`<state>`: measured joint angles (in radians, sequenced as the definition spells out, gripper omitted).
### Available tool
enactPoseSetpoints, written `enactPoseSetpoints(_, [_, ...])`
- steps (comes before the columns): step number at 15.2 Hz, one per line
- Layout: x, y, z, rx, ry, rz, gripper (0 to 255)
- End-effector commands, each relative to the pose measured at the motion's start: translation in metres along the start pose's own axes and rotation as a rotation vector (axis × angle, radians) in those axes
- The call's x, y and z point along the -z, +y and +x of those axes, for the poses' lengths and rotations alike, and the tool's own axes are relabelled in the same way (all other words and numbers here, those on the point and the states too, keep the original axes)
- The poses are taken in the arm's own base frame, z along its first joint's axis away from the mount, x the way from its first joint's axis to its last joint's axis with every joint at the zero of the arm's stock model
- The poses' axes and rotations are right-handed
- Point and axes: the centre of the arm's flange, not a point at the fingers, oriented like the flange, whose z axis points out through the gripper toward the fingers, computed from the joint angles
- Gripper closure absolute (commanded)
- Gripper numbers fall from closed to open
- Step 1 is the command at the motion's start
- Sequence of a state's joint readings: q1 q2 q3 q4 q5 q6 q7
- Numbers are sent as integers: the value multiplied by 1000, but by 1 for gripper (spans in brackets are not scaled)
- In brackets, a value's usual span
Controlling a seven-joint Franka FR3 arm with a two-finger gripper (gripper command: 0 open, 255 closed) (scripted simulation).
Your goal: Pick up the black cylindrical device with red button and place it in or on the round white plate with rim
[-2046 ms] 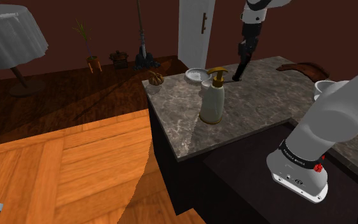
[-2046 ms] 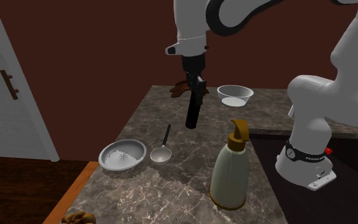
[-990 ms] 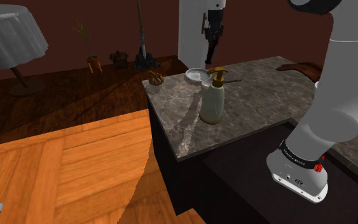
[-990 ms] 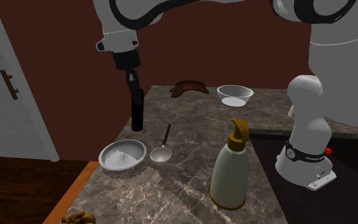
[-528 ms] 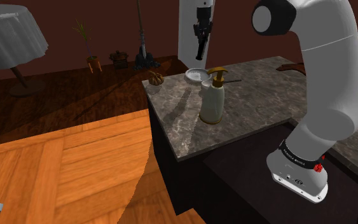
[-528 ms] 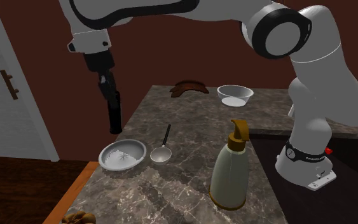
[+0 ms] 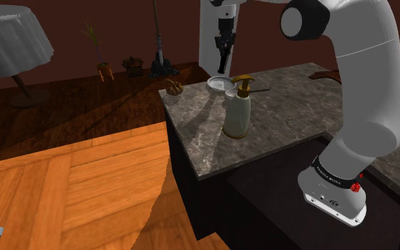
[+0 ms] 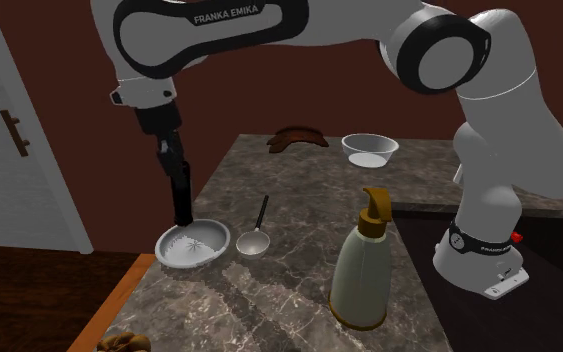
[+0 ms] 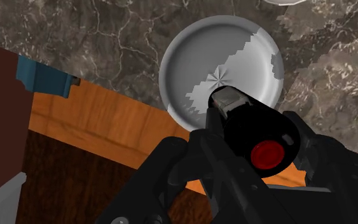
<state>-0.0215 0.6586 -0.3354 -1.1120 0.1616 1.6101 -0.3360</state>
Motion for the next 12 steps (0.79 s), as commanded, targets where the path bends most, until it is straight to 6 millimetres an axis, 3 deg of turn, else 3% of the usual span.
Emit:
enactPoseSetpoints(1, [-11, 0, 1, 0, 1, 0, 255])
enactPoseSetpoints(12, [-63, 0, 8, 0, 1, 0, 255])
